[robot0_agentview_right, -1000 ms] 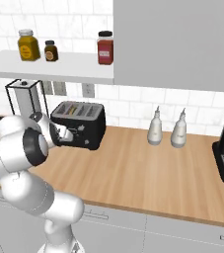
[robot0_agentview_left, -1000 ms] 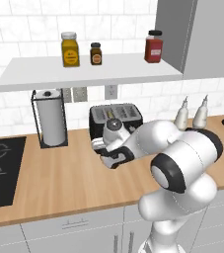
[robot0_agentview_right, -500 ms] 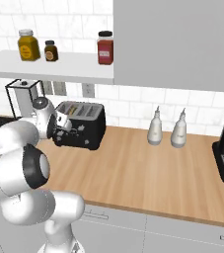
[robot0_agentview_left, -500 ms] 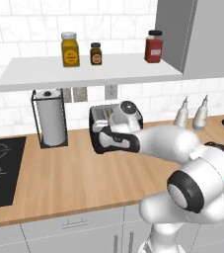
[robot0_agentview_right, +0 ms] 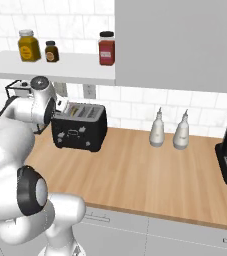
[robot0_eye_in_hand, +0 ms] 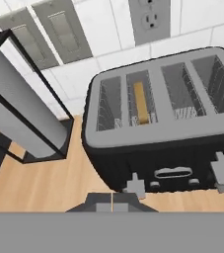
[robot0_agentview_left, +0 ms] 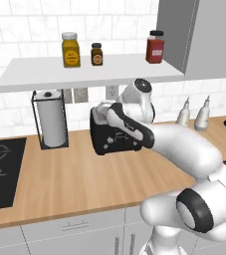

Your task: Start the toaster. Once the lever pops up, take the bread to the plate on the dining counter.

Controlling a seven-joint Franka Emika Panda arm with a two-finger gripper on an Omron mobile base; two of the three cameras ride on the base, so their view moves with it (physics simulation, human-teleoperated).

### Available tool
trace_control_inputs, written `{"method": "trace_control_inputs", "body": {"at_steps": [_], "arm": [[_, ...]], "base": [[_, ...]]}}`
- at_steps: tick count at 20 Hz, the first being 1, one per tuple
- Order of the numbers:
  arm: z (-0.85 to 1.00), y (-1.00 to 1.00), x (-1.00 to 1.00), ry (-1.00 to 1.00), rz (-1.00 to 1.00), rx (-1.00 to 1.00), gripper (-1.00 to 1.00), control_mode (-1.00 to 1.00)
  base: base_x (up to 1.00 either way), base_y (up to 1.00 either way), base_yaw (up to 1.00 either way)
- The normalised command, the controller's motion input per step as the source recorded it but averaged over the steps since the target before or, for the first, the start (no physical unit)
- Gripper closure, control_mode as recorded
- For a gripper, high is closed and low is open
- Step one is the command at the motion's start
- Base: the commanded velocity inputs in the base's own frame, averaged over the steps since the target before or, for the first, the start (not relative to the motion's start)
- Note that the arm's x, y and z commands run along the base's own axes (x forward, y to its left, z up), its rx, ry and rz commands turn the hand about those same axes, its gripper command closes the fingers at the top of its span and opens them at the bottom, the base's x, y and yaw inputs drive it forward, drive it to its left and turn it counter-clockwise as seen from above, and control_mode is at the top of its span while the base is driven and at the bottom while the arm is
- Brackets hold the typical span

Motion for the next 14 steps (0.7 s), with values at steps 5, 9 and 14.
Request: {"method": "trace_control_inputs", "body": {"at_steps": [5,9,14], "arm": [[0.83,-0.31,-0.28,0.00,-0.11,-0.01,1.00,-1.00],[0.40,-0.26,-0.11,-0.04,-0.10,-0.10,1.00,-1.00],[0.01,-0.05,-0.01,-0.05,-0.05,-0.21,1.00,-1.00]], "base": [[0.00,0.00,0.00],[0.00,0.00,0.00],[0.00,0.00,0.00]]}}
